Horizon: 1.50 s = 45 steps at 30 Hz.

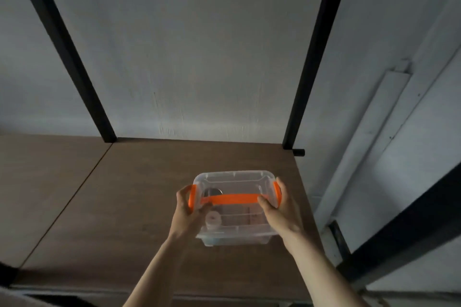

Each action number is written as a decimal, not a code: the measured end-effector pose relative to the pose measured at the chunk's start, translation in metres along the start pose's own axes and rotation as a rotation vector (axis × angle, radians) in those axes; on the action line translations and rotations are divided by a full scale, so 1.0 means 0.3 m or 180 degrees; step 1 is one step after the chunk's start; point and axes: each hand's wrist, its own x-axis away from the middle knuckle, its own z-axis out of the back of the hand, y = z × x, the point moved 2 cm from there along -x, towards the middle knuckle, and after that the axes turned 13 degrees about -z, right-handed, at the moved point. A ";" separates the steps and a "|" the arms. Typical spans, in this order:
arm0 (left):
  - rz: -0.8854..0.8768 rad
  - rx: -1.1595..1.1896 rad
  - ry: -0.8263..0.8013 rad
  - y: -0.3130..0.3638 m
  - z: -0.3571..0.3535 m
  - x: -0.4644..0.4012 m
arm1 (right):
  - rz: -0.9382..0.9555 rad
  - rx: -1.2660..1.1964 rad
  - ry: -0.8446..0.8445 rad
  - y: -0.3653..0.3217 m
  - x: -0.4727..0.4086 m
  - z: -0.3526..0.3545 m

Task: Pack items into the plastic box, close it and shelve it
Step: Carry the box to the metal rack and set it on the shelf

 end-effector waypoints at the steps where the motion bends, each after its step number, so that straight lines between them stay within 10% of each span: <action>1: 0.0010 -0.0051 0.0008 -0.020 0.002 0.010 | -0.0003 0.0056 -0.0005 0.011 -0.002 -0.013; 30: -0.0122 -0.1119 -0.0194 -0.127 -0.055 0.010 | -0.0021 0.0687 0.0007 0.152 -0.087 -0.088; 45: -0.1151 -0.2375 -0.0767 -0.002 0.291 0.359 | 0.0556 0.2198 0.0954 0.132 0.430 -0.041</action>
